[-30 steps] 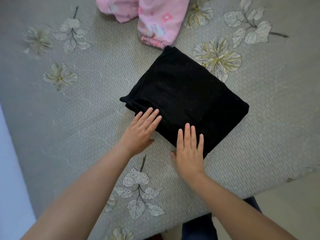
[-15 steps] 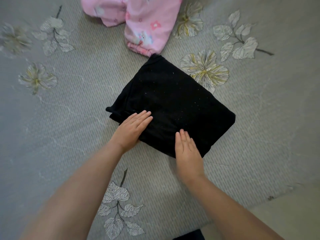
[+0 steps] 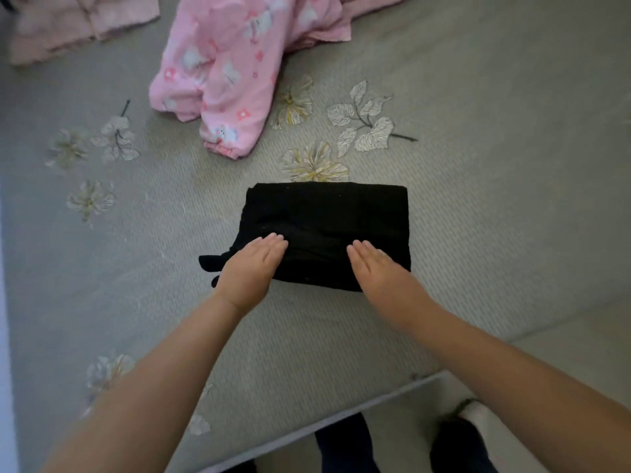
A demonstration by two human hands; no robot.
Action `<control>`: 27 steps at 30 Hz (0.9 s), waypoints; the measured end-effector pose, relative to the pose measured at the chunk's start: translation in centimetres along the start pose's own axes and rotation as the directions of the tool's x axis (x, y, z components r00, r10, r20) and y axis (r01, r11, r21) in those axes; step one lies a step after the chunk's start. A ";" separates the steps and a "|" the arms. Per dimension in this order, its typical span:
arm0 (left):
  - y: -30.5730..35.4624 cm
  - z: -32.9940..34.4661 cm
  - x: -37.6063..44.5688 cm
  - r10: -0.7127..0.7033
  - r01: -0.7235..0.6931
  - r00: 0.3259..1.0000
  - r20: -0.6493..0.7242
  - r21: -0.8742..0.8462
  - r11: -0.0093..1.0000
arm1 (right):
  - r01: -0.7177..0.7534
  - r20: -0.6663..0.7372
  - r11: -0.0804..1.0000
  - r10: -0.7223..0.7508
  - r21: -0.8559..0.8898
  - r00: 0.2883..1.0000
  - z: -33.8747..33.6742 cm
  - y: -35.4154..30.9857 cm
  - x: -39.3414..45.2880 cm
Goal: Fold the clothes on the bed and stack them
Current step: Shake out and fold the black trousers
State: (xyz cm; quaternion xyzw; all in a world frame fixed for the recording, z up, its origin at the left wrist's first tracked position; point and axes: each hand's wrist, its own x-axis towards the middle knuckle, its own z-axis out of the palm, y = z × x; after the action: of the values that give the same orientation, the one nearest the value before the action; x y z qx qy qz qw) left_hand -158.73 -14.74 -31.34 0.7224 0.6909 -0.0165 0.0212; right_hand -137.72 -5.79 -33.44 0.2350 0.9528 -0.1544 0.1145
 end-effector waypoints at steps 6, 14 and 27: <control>13.1 -9.8 10.2 -0.002 0.009 0.995 -0.103 0.064 0.998 | 0.013 -0.039 0.998 -0.016 -0.061 0.999 -11.0 12.6 -10.4; 26.5 -22.9 25.5 0.191 -0.171 0.964 -0.186 0.120 0.978 | -0.177 -0.167 0.964 0.145 -0.196 0.975 -25.4 27.9 -22.0; 41.6 -38.4 56.1 0.218 -0.149 0.936 -0.276 0.251 0.957 | -0.446 -0.493 0.861 0.286 -0.244 0.822 -46.4 53.5 -30.0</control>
State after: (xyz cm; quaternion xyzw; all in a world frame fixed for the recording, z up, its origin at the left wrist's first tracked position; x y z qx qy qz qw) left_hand -114.91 41.41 4.32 0.7757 0.6088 0.0172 -0.1651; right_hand -92.70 43.02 5.39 0.4212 0.9008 0.0994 -0.0362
